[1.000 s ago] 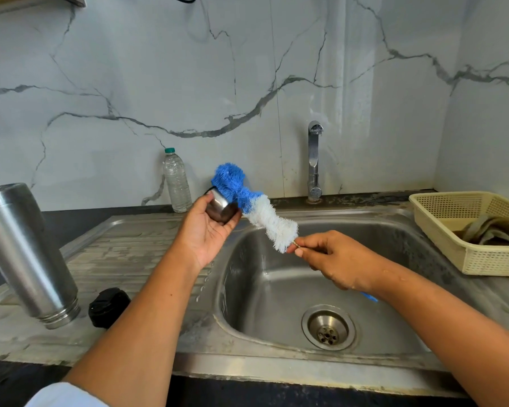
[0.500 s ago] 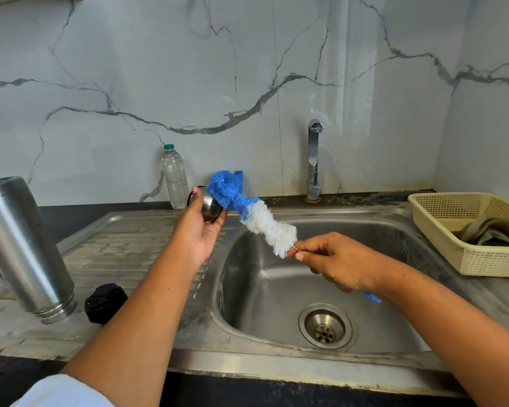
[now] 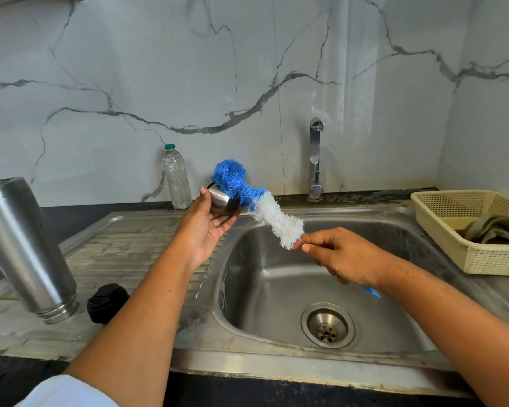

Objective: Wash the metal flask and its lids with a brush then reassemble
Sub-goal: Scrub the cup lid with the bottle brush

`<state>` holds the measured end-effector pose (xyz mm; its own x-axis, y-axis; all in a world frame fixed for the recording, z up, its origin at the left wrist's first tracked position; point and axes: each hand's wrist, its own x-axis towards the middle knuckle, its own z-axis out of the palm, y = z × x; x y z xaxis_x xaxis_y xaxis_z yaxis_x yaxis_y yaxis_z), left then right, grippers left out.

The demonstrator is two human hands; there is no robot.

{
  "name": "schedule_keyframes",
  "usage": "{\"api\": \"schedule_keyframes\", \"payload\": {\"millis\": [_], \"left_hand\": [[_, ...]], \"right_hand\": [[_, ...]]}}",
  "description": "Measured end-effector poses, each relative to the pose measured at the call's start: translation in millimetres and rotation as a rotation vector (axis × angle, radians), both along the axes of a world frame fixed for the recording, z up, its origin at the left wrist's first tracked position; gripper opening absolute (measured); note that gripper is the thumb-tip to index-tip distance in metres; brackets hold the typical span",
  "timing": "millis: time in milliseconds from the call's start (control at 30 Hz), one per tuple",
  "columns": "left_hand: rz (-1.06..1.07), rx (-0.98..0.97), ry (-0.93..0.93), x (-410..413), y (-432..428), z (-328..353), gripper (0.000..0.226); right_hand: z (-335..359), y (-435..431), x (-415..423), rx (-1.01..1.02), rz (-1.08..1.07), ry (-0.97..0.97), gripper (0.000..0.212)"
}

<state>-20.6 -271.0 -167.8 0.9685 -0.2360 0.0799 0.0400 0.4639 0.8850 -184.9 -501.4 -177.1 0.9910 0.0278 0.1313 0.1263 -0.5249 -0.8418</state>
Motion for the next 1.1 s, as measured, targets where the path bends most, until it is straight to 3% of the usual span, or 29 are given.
{"api": "schedule_keyframes", "payload": {"millis": [133, 267, 433, 633, 967, 1100], "left_hand": [[0.063, 0.164, -0.087, 0, -1, -5, 0.042], [0.222, 0.149, -0.110, 1, 3, 1, 0.033], [0.111, 0.293, -0.148, -4, -7, -5, 0.036], [0.233, 0.205, -0.112, 2, -3, -2, 0.035], [0.059, -0.308, 0.115, -8, -3, 11, 0.051], [0.007, -0.354, 0.112, -10, -5, 15, 0.045]], "right_hand": [[1, -3, 0, -0.020, -0.015, 0.008, 0.025], [6, -1, -2, -0.094, -0.001, -0.001, 0.024], [9, 1, -2, -0.161, -0.044, -0.023, 0.027], [9, 0, -4, -0.195, -0.015, 0.017, 0.022], [3, 0, -1, 0.002, 0.005, -0.011, 0.026], [2, 2, -2, 0.040, 0.004, -0.008, 0.025]]}}
